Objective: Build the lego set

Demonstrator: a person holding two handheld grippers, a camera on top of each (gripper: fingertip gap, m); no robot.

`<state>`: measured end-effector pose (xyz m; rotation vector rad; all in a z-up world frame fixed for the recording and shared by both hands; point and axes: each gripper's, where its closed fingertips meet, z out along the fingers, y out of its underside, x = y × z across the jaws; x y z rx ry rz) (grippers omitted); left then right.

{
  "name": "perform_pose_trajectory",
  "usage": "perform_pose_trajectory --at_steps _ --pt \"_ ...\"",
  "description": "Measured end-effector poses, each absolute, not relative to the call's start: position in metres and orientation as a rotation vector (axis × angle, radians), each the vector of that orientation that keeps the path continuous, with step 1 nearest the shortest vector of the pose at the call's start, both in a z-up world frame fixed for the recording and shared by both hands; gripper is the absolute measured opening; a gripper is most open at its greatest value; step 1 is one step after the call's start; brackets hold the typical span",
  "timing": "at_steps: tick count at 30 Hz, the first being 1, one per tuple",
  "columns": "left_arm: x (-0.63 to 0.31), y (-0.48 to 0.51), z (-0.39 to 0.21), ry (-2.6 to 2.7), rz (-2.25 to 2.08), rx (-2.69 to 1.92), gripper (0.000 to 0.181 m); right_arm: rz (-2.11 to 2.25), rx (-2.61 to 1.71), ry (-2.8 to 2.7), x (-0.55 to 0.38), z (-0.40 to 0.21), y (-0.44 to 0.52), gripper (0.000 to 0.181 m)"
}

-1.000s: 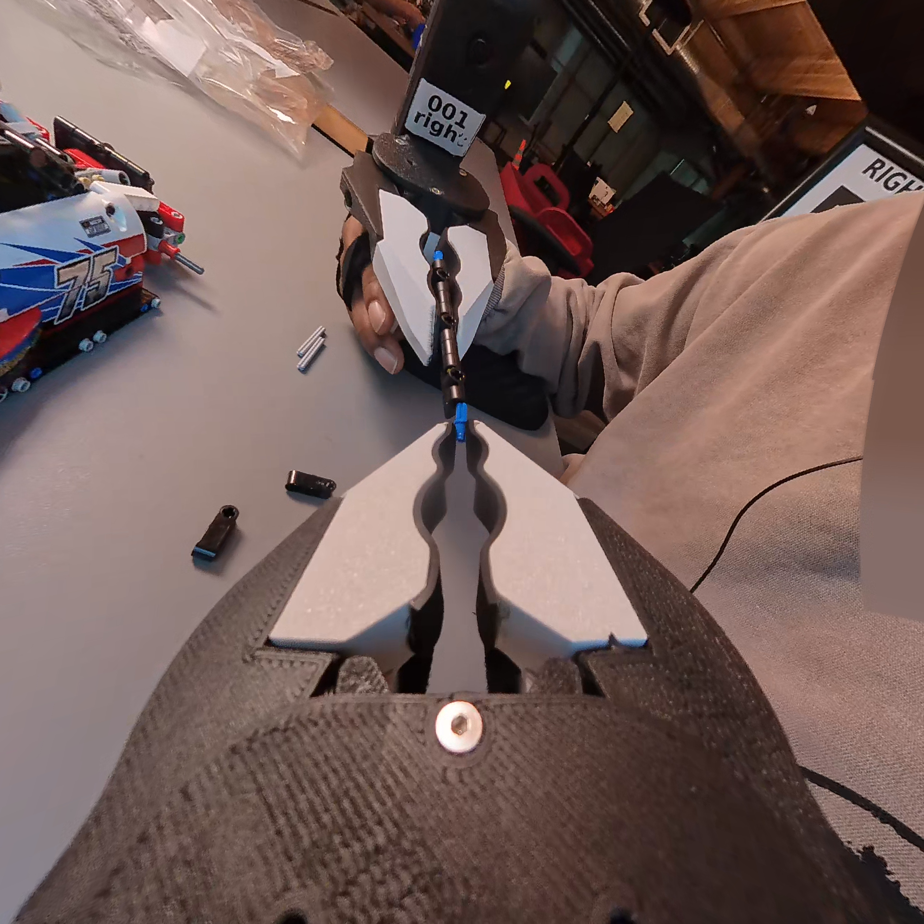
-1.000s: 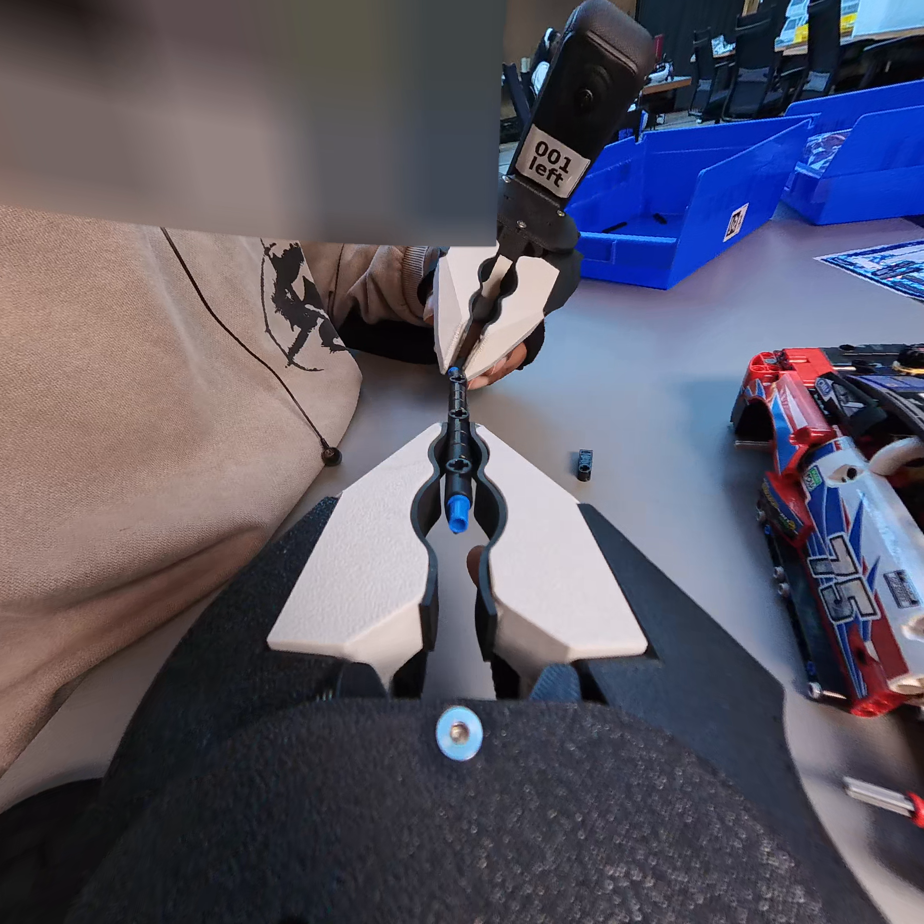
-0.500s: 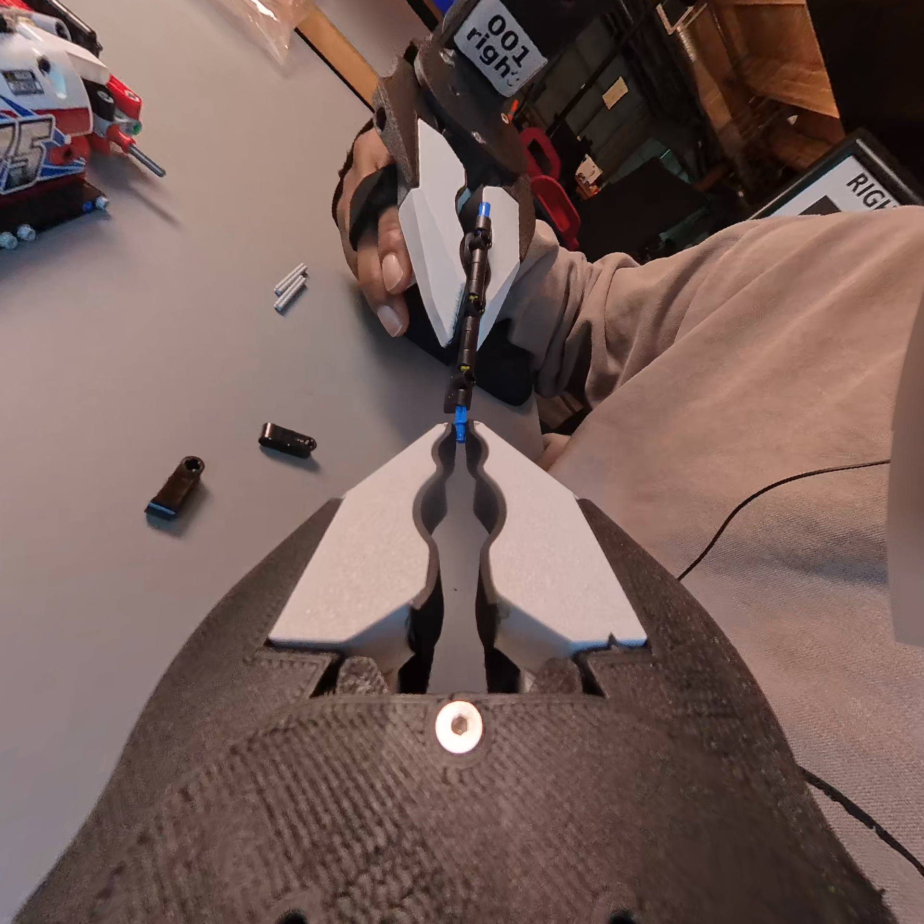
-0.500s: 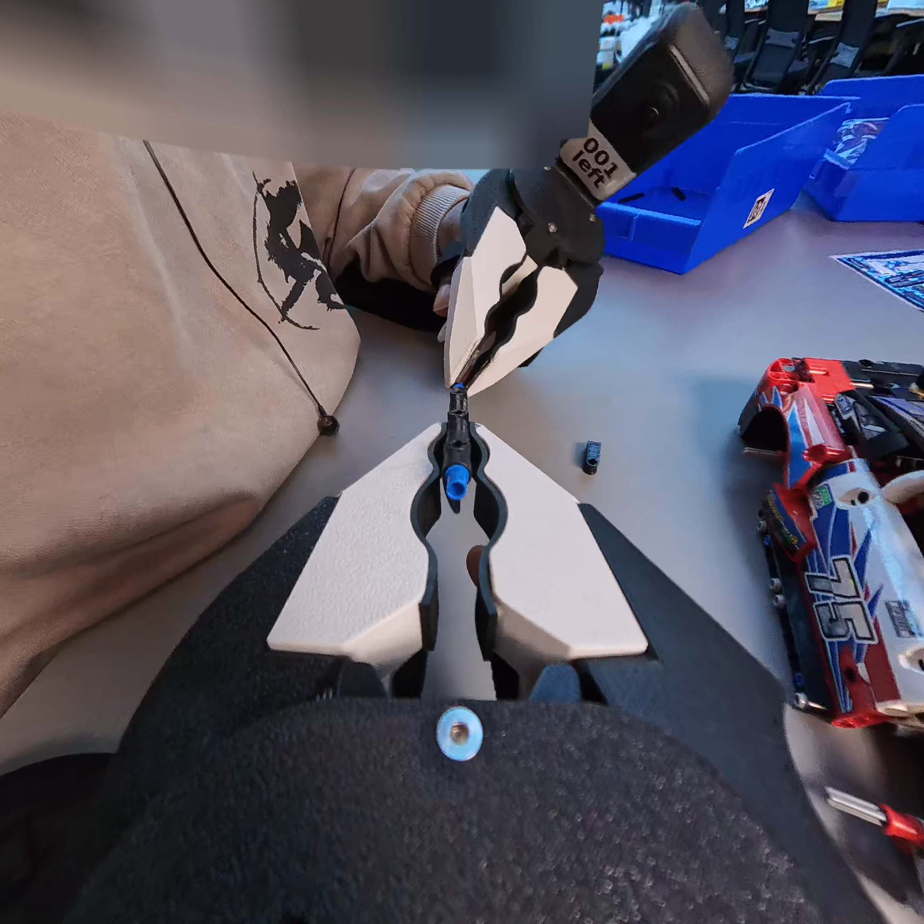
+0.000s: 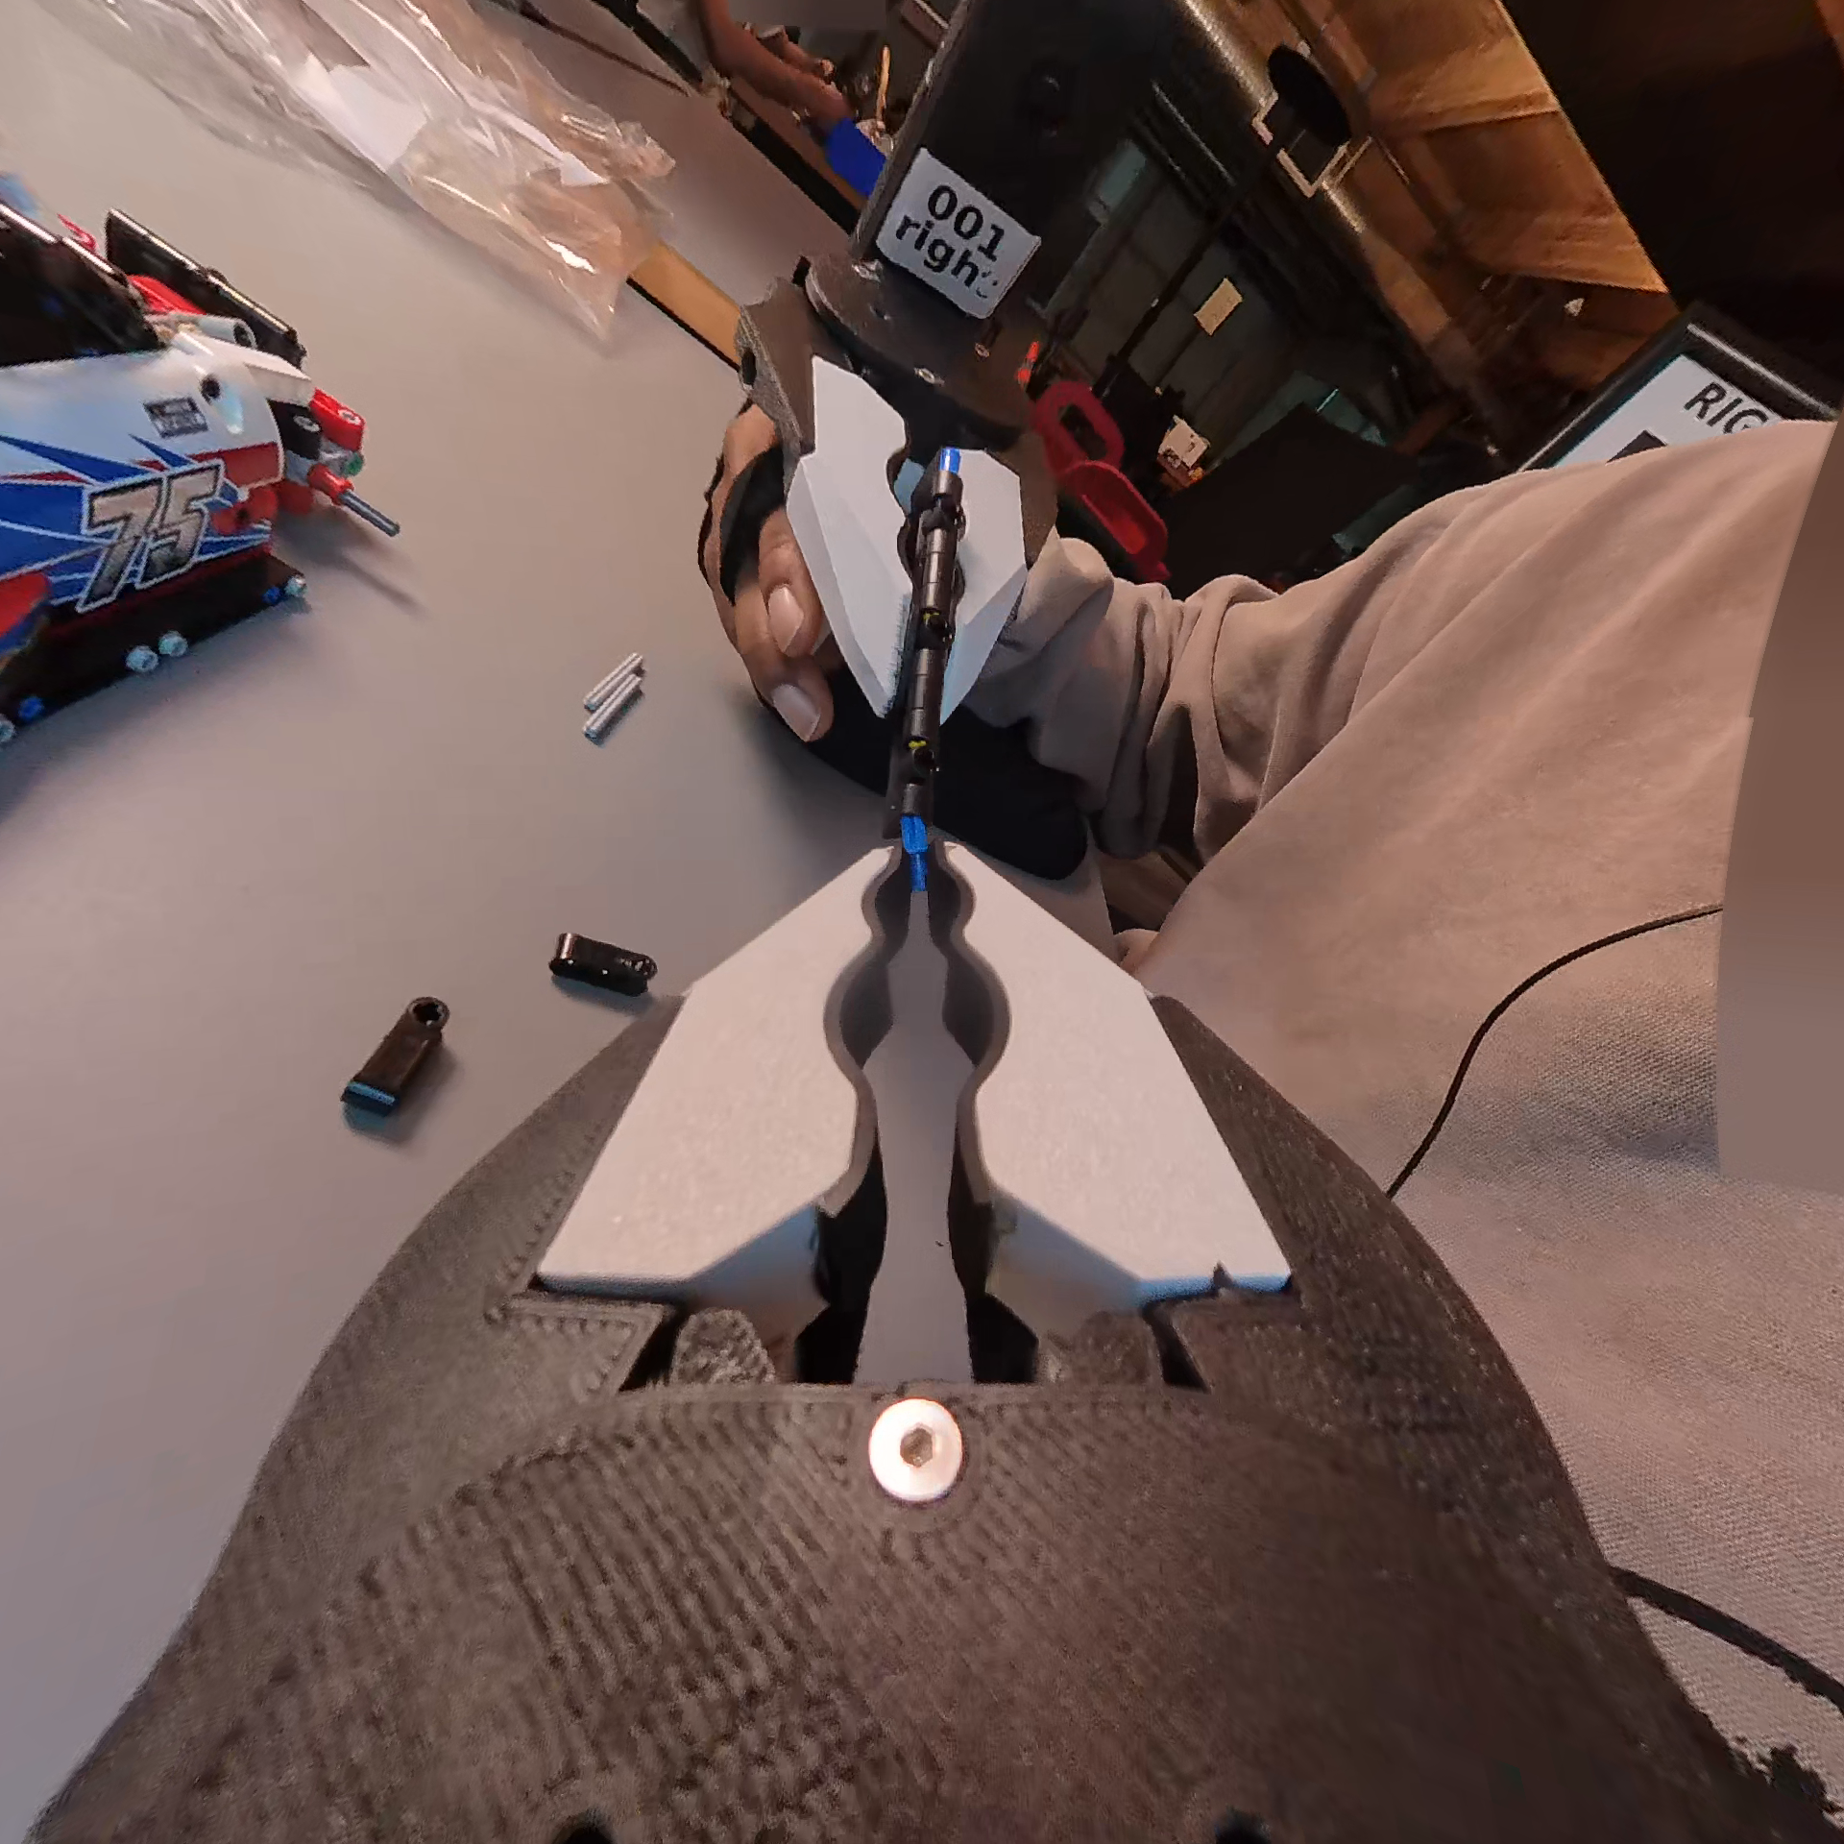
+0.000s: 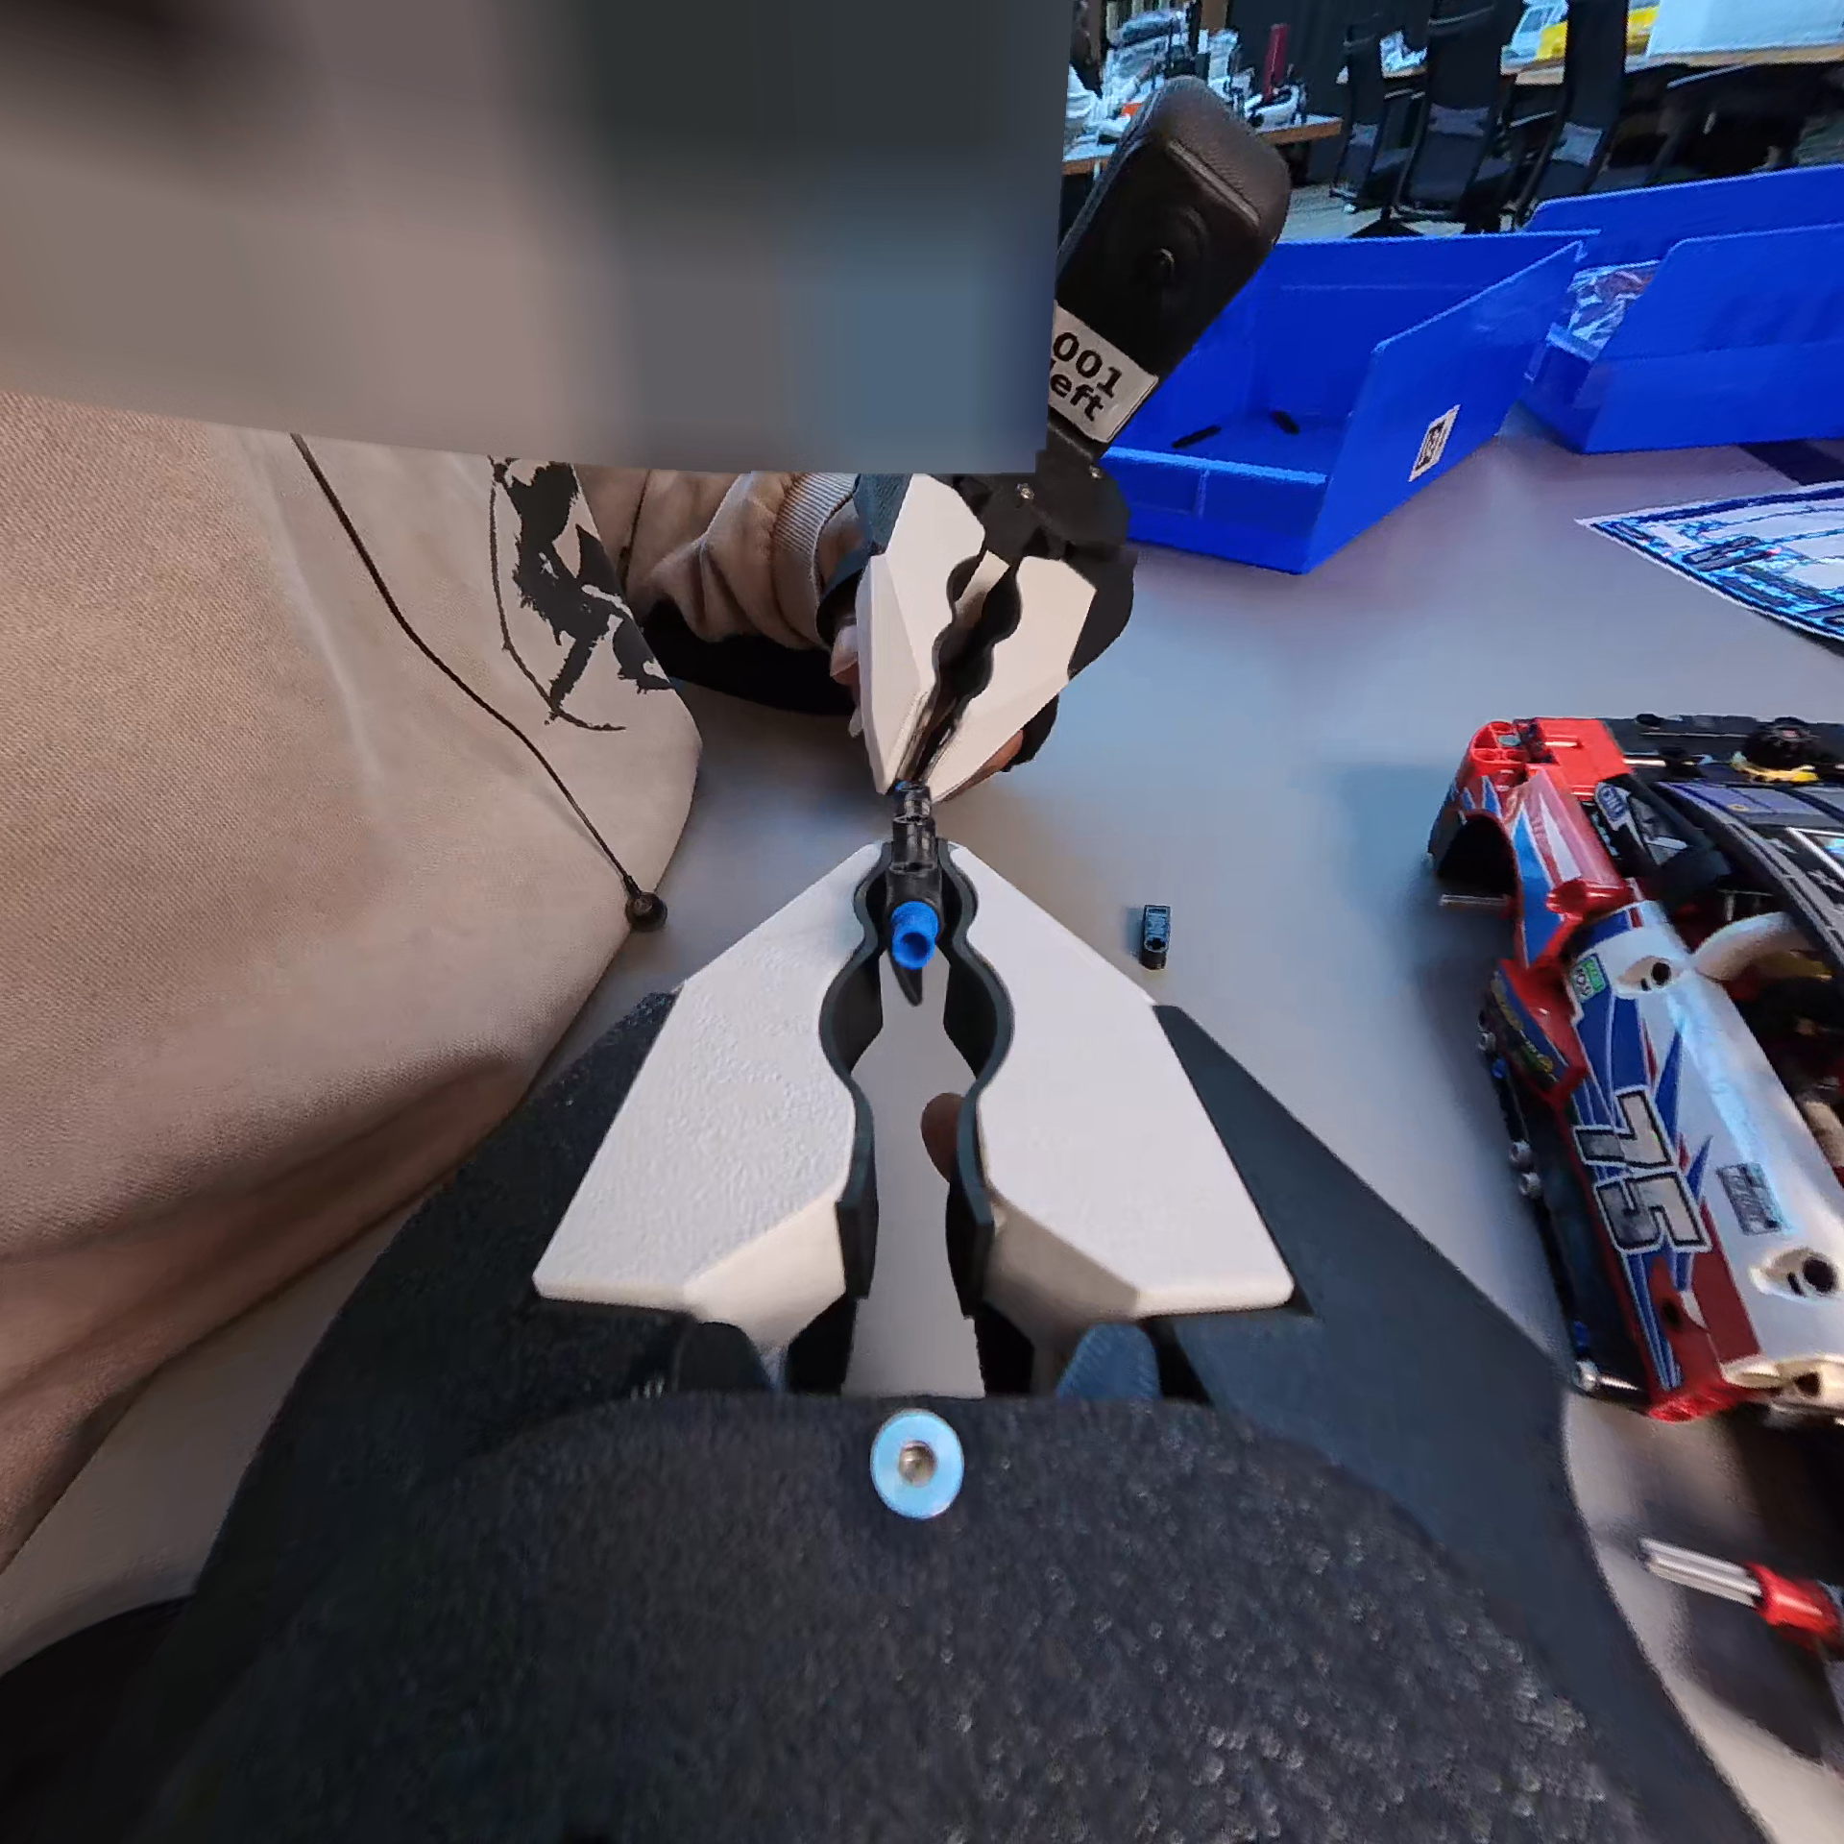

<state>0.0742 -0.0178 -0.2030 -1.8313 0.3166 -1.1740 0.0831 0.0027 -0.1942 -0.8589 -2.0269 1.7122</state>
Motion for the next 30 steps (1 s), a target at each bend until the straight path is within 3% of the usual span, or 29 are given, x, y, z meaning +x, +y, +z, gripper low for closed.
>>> perform_pose_trajectory --at_steps 30 --pt "0.096 -0.042 -0.216 0.506 -1.292 -1.933 0.0 1.685 -0.788 -2.274 0.102 -0.215 -0.019 0.003"
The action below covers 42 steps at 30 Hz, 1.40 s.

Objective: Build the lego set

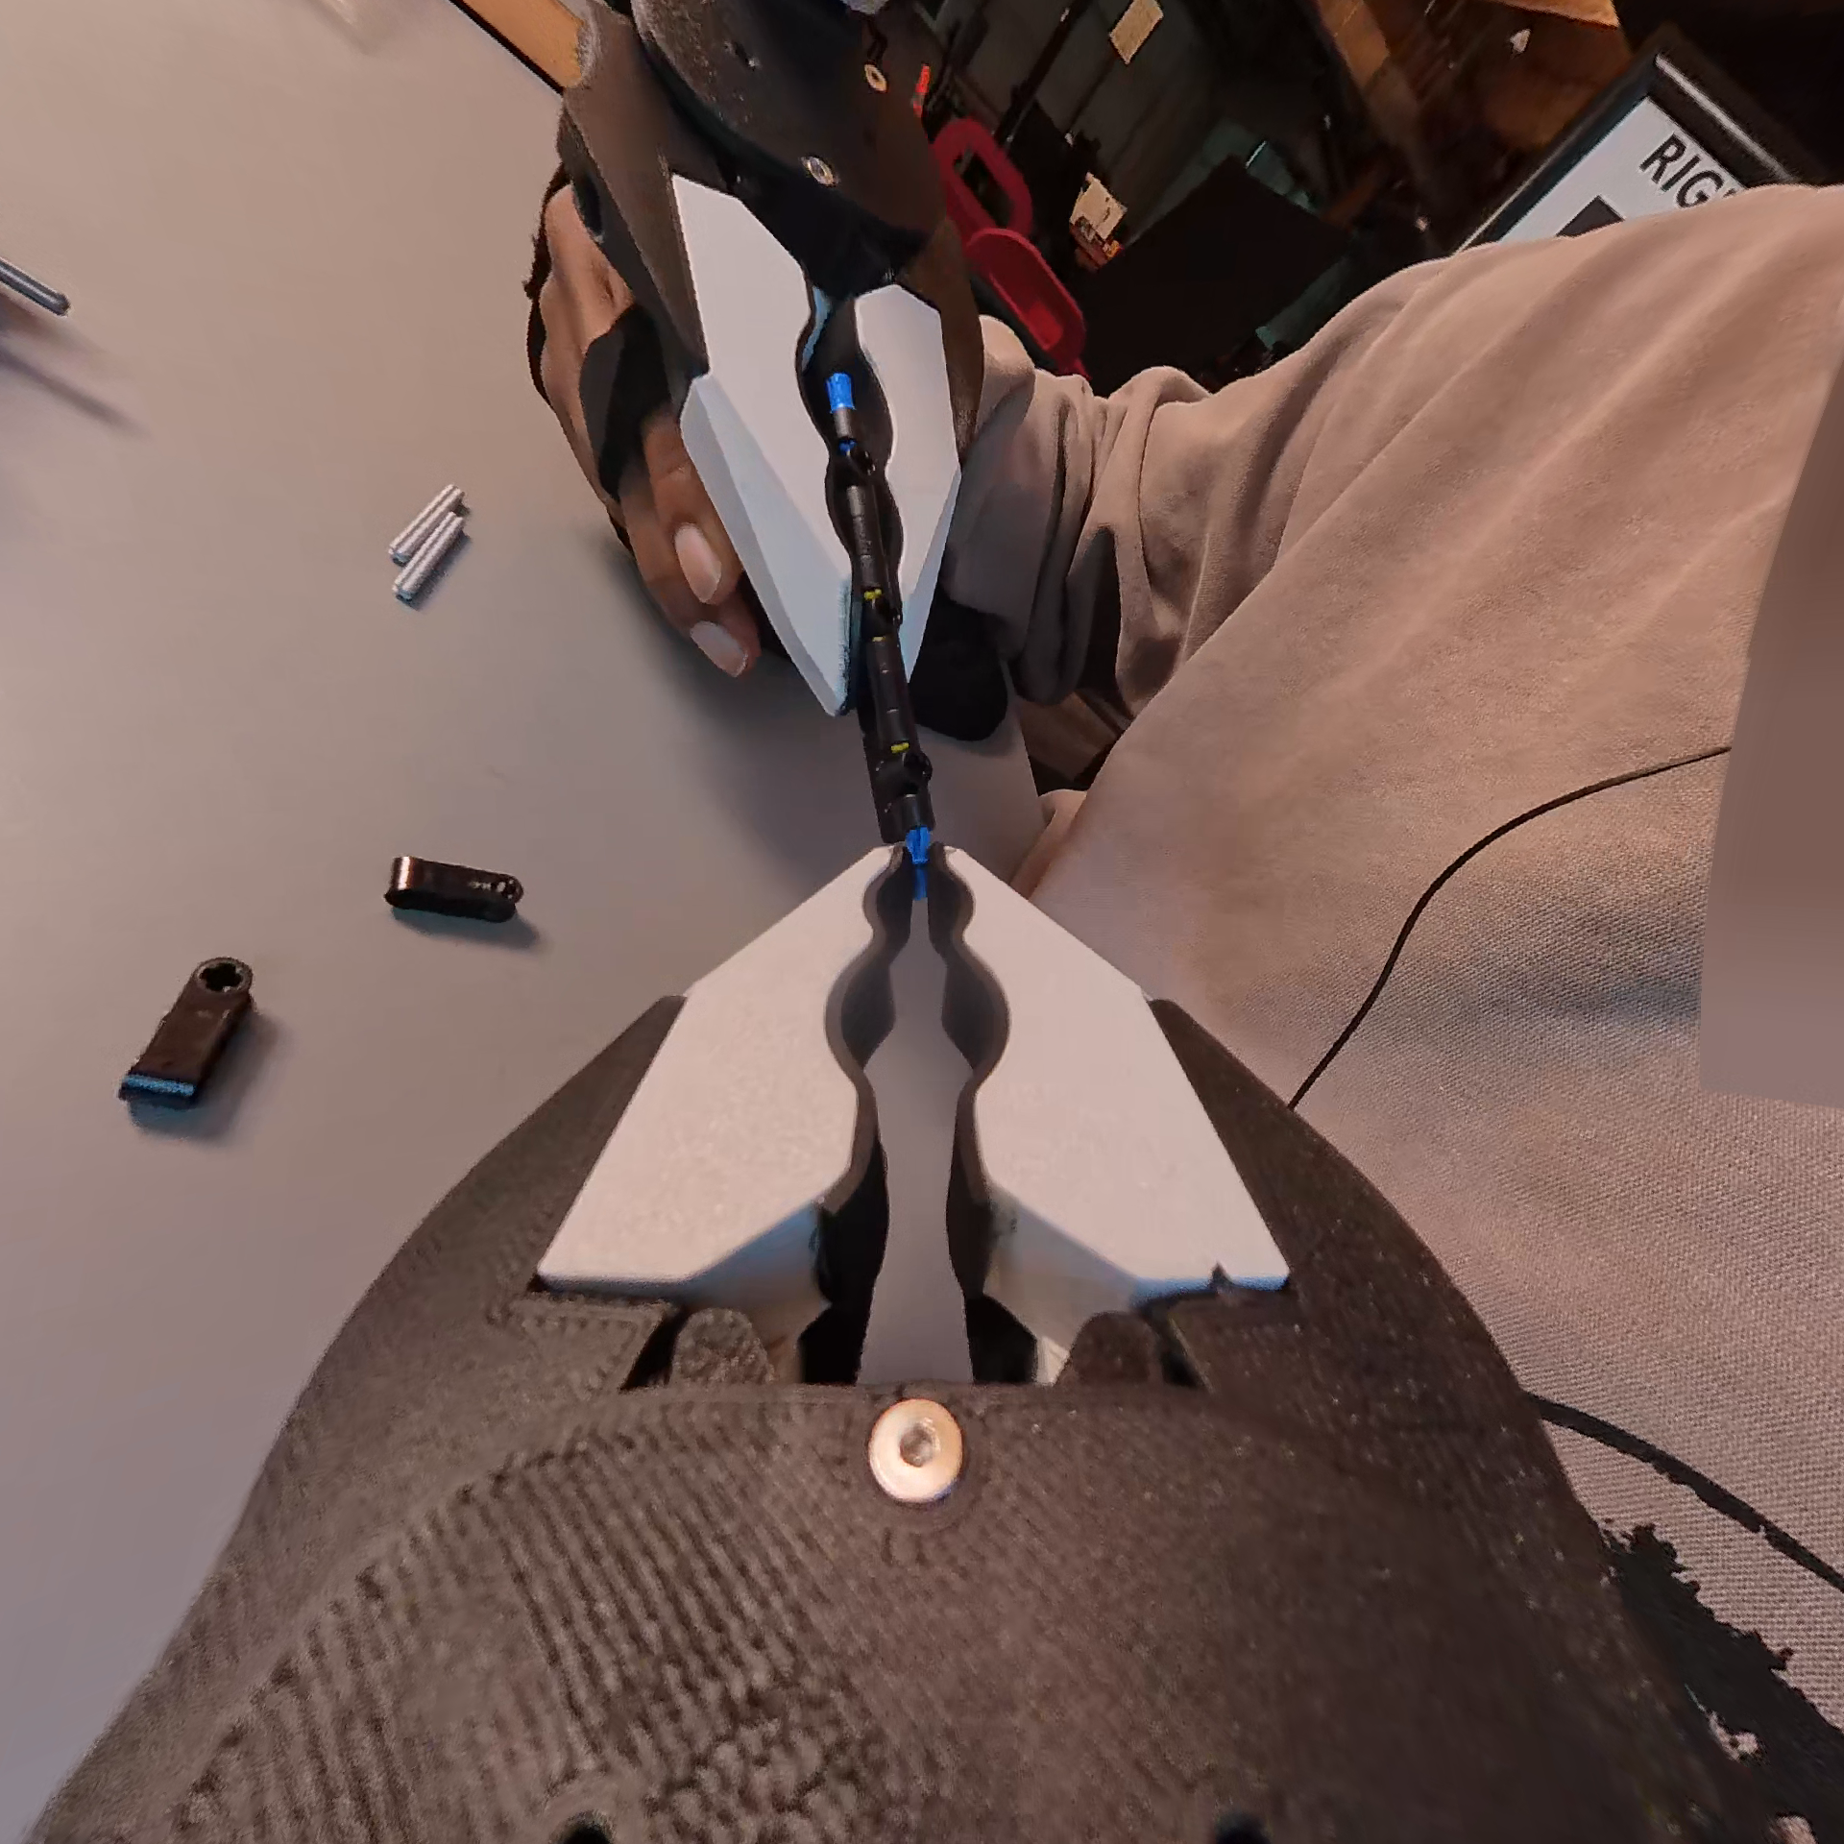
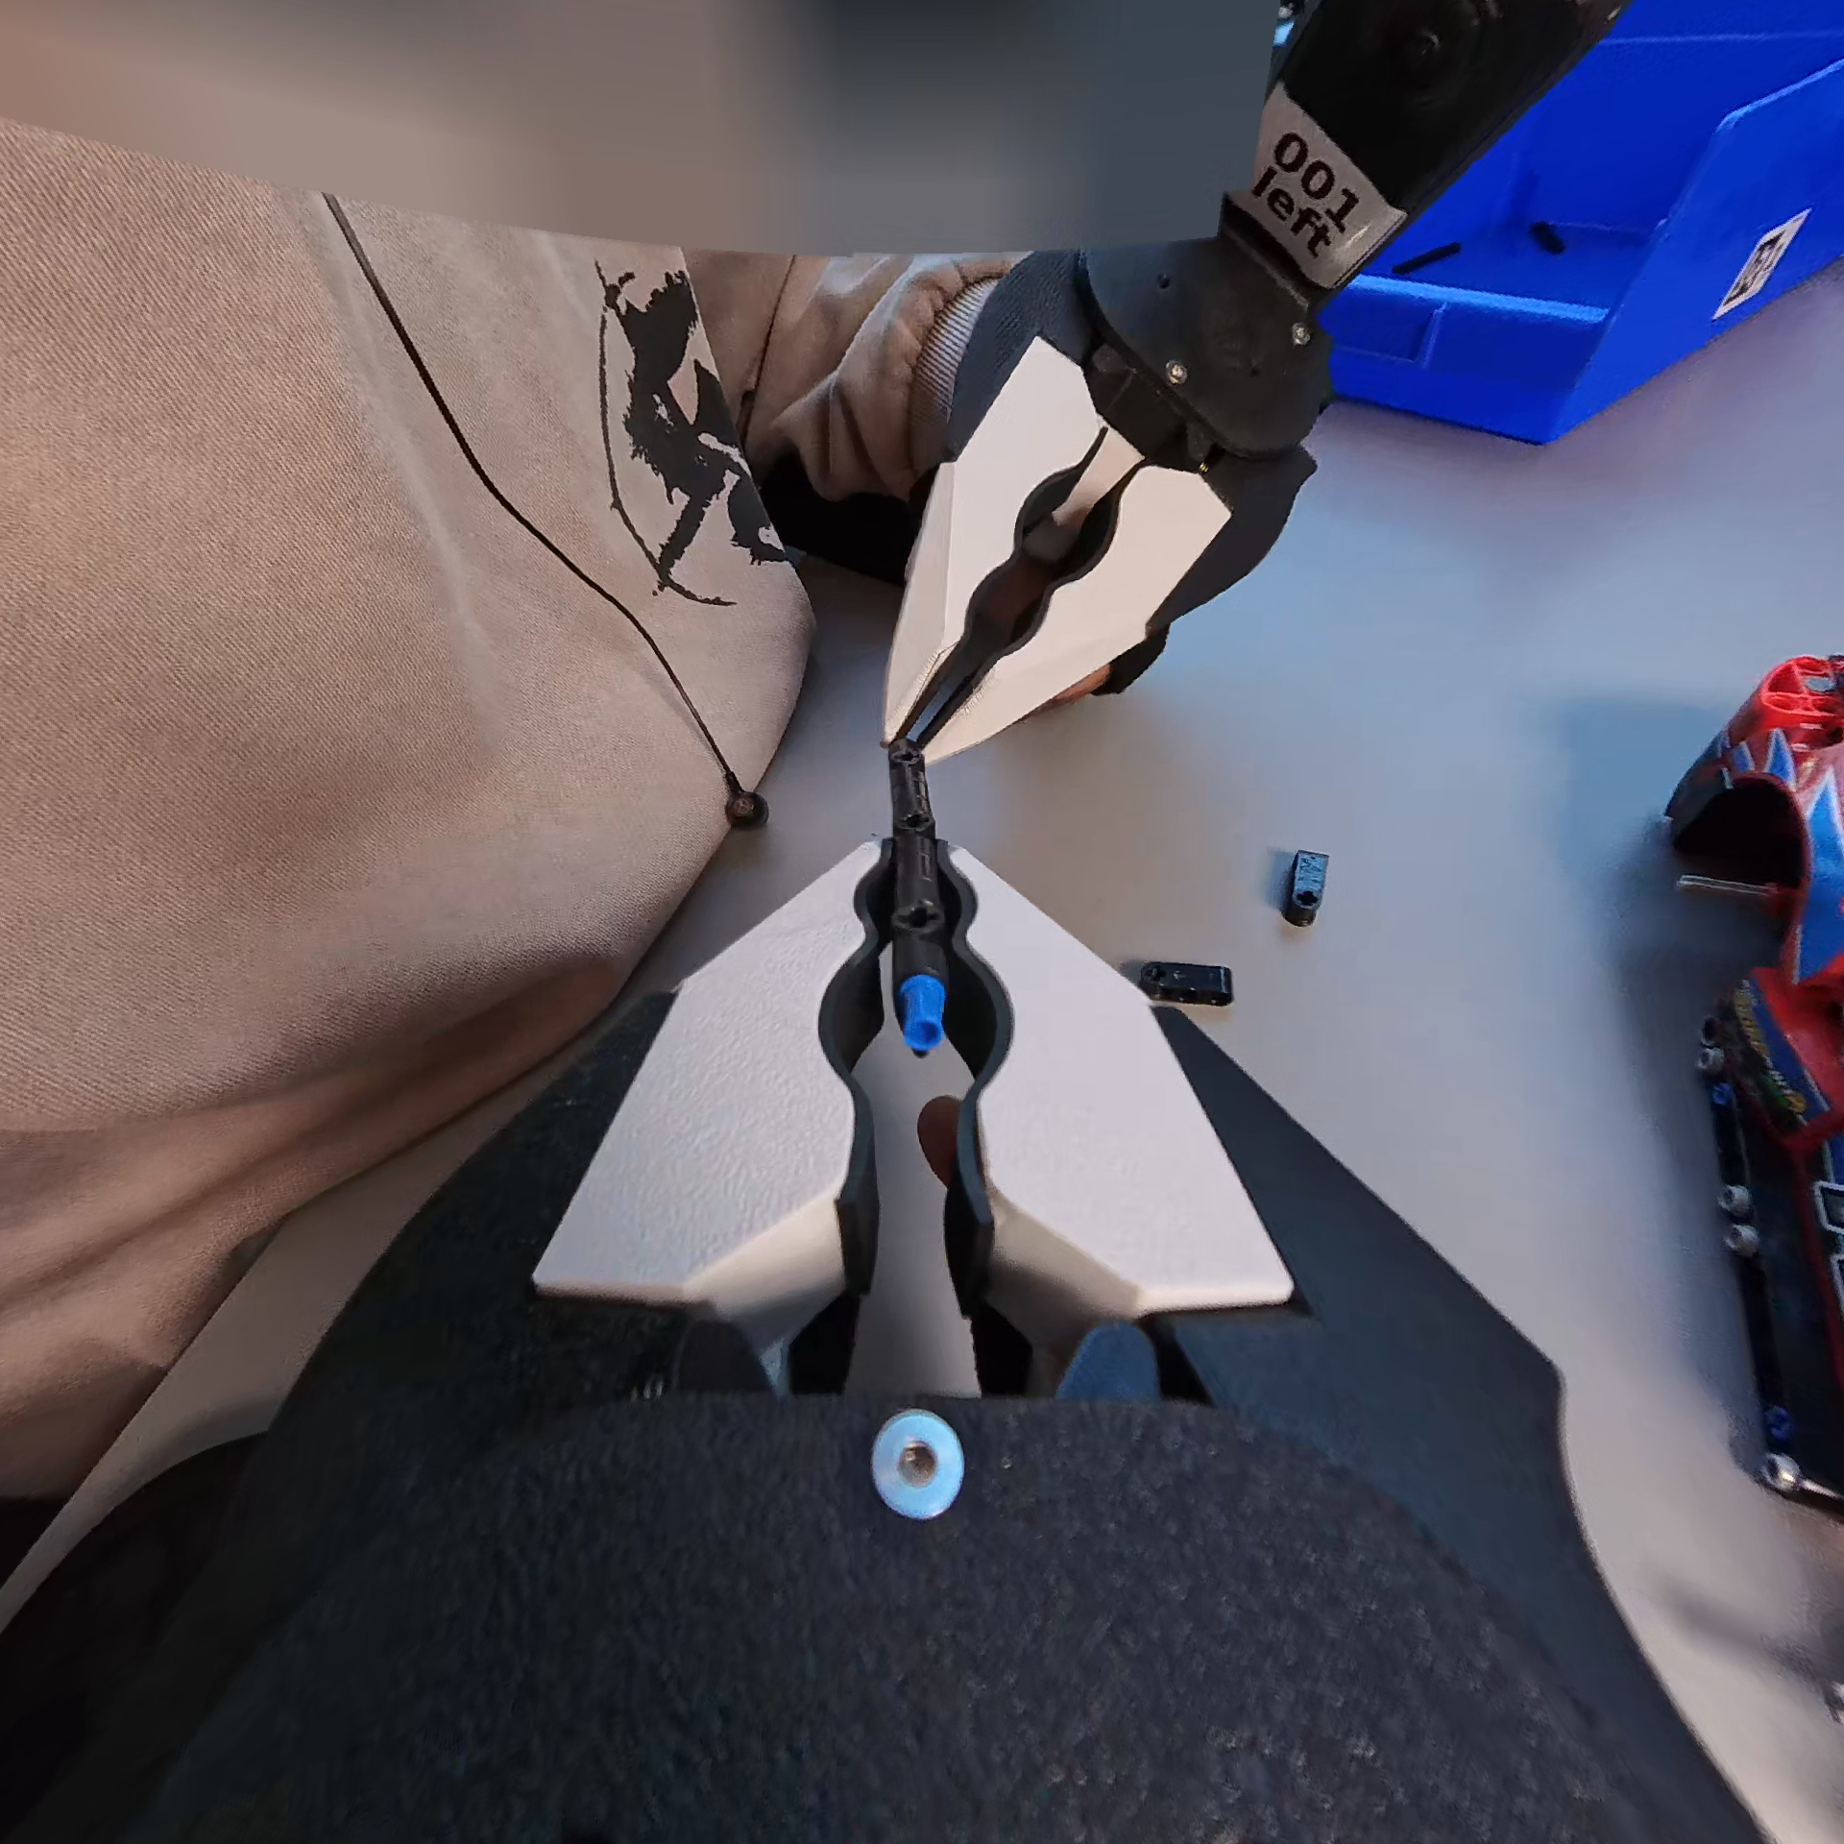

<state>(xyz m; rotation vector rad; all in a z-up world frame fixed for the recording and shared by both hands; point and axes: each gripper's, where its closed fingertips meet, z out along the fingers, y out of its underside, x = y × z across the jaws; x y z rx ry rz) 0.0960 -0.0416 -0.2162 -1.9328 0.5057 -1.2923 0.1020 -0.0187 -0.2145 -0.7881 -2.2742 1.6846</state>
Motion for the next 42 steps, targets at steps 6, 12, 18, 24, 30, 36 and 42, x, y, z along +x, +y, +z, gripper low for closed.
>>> perform_pose_trajectory --at_steps 6,12,18,24,30,36,42 --pt "0.093 -0.039 -0.226 0.473 -1.282 -1.978 0.0 1.597 -0.807 -2.304 0.099 -0.223 -0.016 0.003" --pt "0.096 -0.04 -0.233 0.478 -1.278 -2.013 0.0 1.586 -0.82 -2.336 0.1 -0.228 -0.019 0.003" --pt "0.096 -0.038 -0.235 0.467 -1.273 -2.022 0.0 1.577 -0.815 -2.337 0.101 -0.228 -0.019 0.003" --pt "0.081 -0.024 -0.212 0.374 -1.257 -1.878 0.001 1.686 -0.88 -2.152 0.091 -0.21 -0.003 0.003" --pt "0.066 -0.015 -0.182 0.36 -1.045 -1.712 0.018 1.878 -0.939 -1.855 0.079 -0.176 0.017 0.003" --pt "0.059 -0.01 -0.164 0.408 -0.775 -1.638 0.009 1.931 -0.943 -1.786 0.075 -0.167 0.012 0.003" --pt "0.062 -0.009 -0.16 0.434 -0.689 -1.627 0.003 1.961 -0.943 -1.769 0.076 -0.164 0.01 0.003"
